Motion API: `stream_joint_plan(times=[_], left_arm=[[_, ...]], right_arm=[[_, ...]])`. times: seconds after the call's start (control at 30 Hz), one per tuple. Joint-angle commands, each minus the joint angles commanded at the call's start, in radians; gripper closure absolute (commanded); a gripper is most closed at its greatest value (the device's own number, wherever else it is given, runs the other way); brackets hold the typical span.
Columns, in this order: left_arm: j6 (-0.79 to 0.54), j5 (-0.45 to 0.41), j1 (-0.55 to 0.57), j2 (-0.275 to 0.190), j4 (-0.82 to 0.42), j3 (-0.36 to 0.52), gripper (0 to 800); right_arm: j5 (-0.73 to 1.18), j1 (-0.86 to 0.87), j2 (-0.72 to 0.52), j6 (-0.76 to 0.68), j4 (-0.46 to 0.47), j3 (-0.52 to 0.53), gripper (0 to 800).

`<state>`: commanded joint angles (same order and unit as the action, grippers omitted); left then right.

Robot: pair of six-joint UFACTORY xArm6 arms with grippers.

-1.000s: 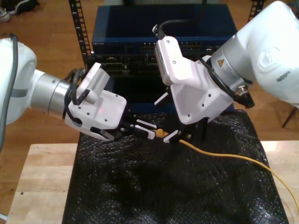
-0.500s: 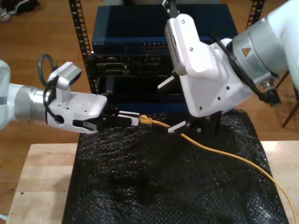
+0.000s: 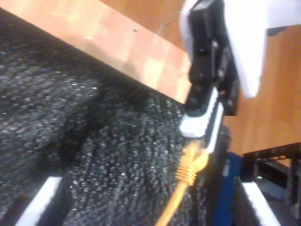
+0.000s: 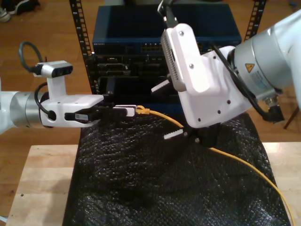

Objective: Grab the cable and plug it in

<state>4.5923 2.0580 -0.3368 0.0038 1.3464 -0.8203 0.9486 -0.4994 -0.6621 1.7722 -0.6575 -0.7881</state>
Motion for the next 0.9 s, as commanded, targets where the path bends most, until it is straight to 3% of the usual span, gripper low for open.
stream_joint_plan(times=[0.5, 0.63, 0.73, 0.9], left_arm=[[0.015, 0.206, -0.003, 0.069, 0.064, 0.005, 797], [0.038, 0.247, -0.003, 0.084, 0.066, 0.005, 798], [0.051, 0.262, -0.003, 0.084, 0.068, 0.005, 798], [0.080, 0.299, -0.002, 0.091, 0.066, 0.005, 798]], right_arm=[[-0.124, -0.072, -0.043, 0.002, 0.000, -0.002, 14], [-0.152, -0.080, -0.044, 0.002, 0.000, -0.003, 50], [-0.166, -0.114, -0.041, 0.009, 0.000, -0.003, 138], [-0.167, -0.124, -0.032, 0.028, 0.000, -0.003, 141]])
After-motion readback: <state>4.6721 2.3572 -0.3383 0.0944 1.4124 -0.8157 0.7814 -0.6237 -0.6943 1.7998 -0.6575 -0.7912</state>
